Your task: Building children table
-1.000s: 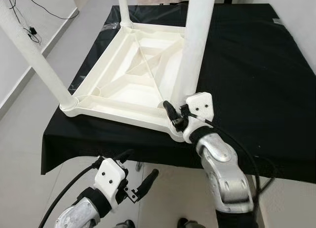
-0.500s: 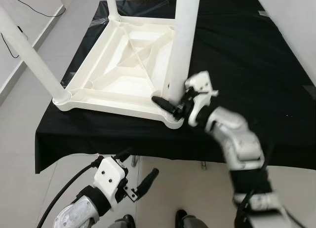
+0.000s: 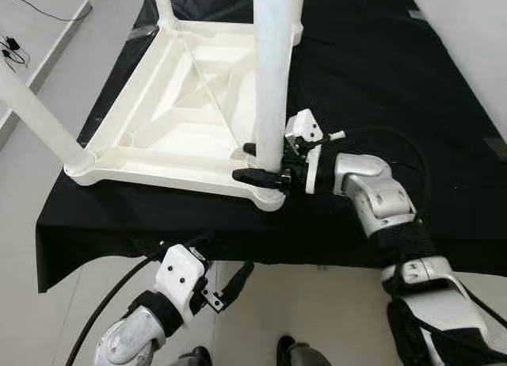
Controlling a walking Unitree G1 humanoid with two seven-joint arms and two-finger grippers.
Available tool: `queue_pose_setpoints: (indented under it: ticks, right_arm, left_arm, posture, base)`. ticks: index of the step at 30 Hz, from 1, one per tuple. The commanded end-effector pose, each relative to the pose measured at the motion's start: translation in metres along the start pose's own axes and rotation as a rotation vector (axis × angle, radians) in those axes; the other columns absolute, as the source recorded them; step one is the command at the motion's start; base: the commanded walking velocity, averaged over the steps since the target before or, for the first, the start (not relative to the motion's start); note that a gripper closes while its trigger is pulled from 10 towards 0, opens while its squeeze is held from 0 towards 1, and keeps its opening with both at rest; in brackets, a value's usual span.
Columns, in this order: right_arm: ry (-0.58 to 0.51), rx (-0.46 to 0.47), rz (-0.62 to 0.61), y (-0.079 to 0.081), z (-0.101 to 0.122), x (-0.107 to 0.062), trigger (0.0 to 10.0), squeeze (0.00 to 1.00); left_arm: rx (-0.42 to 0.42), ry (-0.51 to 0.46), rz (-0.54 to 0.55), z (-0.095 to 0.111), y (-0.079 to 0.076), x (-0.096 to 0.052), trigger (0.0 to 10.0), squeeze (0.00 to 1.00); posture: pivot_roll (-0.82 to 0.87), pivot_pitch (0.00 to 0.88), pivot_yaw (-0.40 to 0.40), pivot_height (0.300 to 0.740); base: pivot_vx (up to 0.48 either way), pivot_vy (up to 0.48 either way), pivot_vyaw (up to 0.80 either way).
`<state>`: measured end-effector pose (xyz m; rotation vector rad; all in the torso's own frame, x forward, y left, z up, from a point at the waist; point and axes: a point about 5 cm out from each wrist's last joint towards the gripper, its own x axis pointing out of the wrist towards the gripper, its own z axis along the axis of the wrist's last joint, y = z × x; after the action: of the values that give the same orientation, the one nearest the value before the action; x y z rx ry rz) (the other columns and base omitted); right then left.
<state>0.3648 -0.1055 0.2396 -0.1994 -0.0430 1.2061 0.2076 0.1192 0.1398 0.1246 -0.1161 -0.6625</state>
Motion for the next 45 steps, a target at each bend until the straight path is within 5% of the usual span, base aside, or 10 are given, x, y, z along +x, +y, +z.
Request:
queue_pose_setpoints:
  ticks: [1,14,24,26,28,29,35,38,39,45]
  right_arm:
    - [-0.032,0.048,0.049,-0.002,-0.001,-0.001,0.0,0.00]
    - [0.270,0.169,-0.857,0.017,-0.077,-0.032,0.0,0.00]
    - [0.253,0.256,-0.858,0.068,-0.093,0.000,0.0,0.00]
    - [0.240,0.239,-0.881,0.059,-0.086,0.002,10.0,0.00]
    - [0.222,0.253,-0.896,0.055,-0.080,0.003,10.0,0.00]
    - [0.177,0.242,-0.865,0.050,-0.071,0.004,10.0,1.00]
    - [0.028,0.236,-0.755,0.034,-0.046,0.006,10.0,1.00]
    - [-0.079,0.235,-0.612,0.023,-0.029,0.007,10.0,0.70]
    - [-0.101,0.197,-0.523,0.020,-0.021,0.005,10.0,0.00]
    - [-0.039,0.008,-0.267,0.015,-0.007,0.002,10.0,0.00]
  left_arm:
    - [-0.013,0.019,0.003,-0.006,-0.004,-0.002,10.0,0.00]
    - [-0.022,0.010,0.004,-0.003,-0.006,-0.007,10.0,0.00]
    - [-0.020,0.019,-0.012,-0.005,-0.002,-0.006,10.0,0.00]
    - [-0.018,0.019,-0.011,-0.005,-0.001,-0.005,10.0,0.00]
    - [-0.014,0.019,-0.004,-0.006,0.000,-0.005,10.0,0.00]
    - [-0.008,0.019,0.008,-0.006,0.001,-0.006,10.0,0.00]
    - [0.003,0.020,0.029,-0.006,0.003,-0.005,10.0,0.00]
    - [0.005,0.020,0.033,-0.007,0.004,-0.004,10.0,0.00]
    - [0.007,0.020,0.035,-0.008,0.004,-0.004,10.0,0.00]
    - [0.006,0.015,0.043,-0.008,0.004,-0.001,10.0,0.00]
  posture:
    - [0.03,0.227,-0.023,0.740]
    - [0.02,0.270,-0.042,0.740]
    - [0.01,0.269,-0.006,0.740]
    - [0.02,0.266,-0.008,0.740]
    - [0.02,0.263,-0.011,0.740]
    - [0.03,0.258,-0.013,0.740]
    - [0.04,0.246,-0.018,0.740]
    - [0.04,0.238,-0.021,0.740]
    - [0.05,0.230,-0.029,0.740]
    - [0.05,0.223,-0.035,0.740]
  base:
    - [0.000,0.000,0.00]
    - [0.000,0.000,0.00]
    - [0.000,0.000,0.00]
    - [0.000,0.000,0.00]
    - [0.000,0.000,0.00]
    - [0.000,0.000,0.00]
    - [0.000,0.000,0.00]
    - [0.000,0.000,0.00]
    - [0.000,0.000,0.00]
    - [0.000,0.000,0.00]
